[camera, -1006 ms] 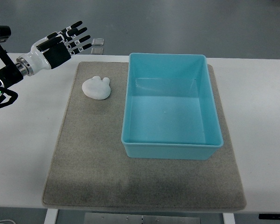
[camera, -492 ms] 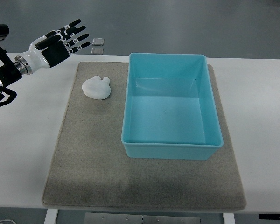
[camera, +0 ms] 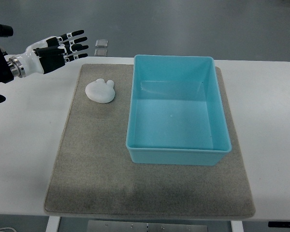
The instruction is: Place white toy into blue box with left hand
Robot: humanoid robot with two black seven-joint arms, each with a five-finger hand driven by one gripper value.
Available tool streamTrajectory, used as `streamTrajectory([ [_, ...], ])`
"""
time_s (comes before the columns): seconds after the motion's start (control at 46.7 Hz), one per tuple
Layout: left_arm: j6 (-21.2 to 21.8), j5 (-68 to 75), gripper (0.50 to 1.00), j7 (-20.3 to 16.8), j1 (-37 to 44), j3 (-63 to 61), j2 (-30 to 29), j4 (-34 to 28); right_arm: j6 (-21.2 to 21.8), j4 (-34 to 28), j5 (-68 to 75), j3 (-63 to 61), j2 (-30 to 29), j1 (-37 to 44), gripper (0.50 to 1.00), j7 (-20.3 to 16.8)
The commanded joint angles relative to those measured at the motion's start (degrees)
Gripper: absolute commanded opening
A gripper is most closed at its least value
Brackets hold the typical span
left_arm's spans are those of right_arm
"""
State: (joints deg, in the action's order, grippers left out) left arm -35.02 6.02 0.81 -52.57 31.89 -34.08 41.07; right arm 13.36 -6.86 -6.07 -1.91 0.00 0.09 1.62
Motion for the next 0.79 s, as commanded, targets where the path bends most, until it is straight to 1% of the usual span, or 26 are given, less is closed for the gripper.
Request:
streamTrajectory([
  [0.0, 0.0, 5.5, 0.996, -3.6, -0.2, -0.1, -1.5, 1.6, 0.0, 0.0, 0.0, 0.1, 0.0, 0.0, 0.936, 0.0],
  [0.214, 0.0, 24.1, 0.996, -12.1, -0.3, -0.2, -3.7, 5.8, 0.0, 0.0, 0.0, 0.0, 0.0, 0.0, 0.936, 0.1],
  [0.321, 0.0, 30.7, 0.996, -15.3, -0.3, -0.2, -4.2, 6.5, 0.0, 0.0, 0.0, 0.0, 0.0, 0.0, 0.936, 0.0],
  [0.407, 0.0, 34.8, 0.996, -16.4, -0.3, -0.2, -4.3, 6.9, 0.0, 0.0, 0.0, 0.0, 0.0, 0.0, 0.936, 0.1],
  [0.621, 0.3, 43.4, 0.996, -16.7, -1.3, -0.3, -4.4, 8.6, 0.0, 0.0, 0.0, 0.0, 0.0, 0.0, 0.936, 0.1],
  [0.77, 6.1, 49.4, 0.996, -17.0, -1.2, -0.9, -4.6, 11.4, 0.0, 0.0, 0.0, 0.1, 0.0, 0.0, 0.936, 0.1],
])
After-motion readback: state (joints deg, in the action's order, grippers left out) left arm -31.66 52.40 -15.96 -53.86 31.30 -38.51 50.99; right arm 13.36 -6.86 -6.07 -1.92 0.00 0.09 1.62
